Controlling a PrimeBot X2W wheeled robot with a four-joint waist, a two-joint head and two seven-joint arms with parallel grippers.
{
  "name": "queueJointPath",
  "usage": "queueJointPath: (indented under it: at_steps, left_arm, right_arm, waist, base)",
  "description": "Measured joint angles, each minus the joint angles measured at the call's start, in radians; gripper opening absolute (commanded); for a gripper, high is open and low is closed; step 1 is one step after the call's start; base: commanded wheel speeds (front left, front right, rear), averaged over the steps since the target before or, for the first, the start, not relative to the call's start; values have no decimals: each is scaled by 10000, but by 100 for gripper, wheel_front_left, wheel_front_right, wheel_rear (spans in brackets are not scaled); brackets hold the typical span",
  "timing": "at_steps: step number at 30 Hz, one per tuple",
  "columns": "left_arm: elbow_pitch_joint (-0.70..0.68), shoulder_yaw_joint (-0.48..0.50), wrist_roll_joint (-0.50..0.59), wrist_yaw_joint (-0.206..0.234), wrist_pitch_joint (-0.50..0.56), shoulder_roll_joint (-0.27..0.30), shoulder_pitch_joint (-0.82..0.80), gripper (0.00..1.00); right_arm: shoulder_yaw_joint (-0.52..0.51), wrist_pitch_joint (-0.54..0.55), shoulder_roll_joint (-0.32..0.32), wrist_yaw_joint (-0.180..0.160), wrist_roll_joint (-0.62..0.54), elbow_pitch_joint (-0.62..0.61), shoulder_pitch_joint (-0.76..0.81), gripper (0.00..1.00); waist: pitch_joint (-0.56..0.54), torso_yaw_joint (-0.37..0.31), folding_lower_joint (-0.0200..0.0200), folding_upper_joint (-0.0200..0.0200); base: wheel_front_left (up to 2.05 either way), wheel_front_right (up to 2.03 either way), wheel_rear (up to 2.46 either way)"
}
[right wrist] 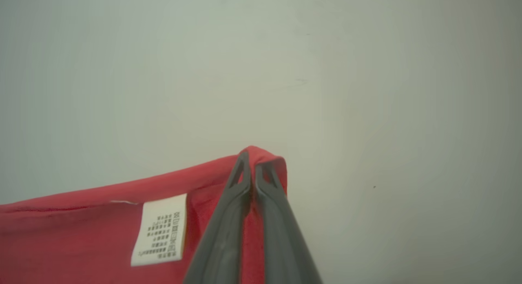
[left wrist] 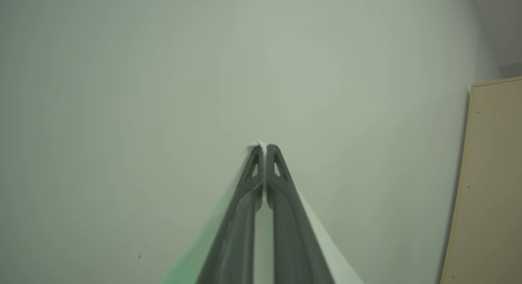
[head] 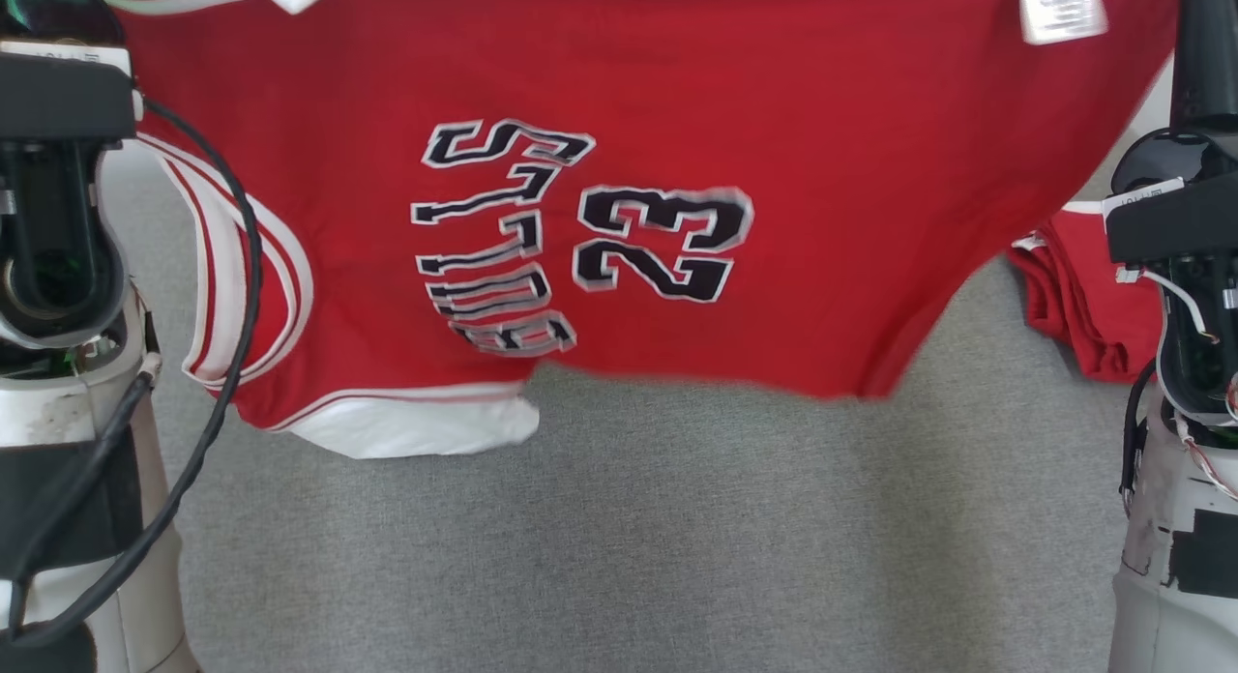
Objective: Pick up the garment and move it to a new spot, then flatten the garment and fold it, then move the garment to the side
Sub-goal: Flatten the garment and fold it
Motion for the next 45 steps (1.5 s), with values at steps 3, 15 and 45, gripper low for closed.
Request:
queueJointPath:
  at_steps: [3, 15, 45]
  left_arm:
    - [265, -21, 105, 2, -65, 58, -1, 0]
    - [1333, -456, 268, 8, 127, 244, -1058, 0]
    - [2775, -2775, 2566, -326, -3062, 1471, -6025, 0]
  right_arm:
    - [-2, -146, 42, 0, -69, 245, -11, 0]
    - [489, -127, -188, 0, -236, 926, -707, 0]
    - [1781, -5657, -922, 0, -3147, 7499, -7077, 0]
  waist:
    - [97, 14, 1, 0]
    - [778, 16, 0, 0]
    - [4577, -750, 1, 1]
  base:
    - [0, 0, 0]
    - [0, 0, 0]
    - [0, 0, 0]
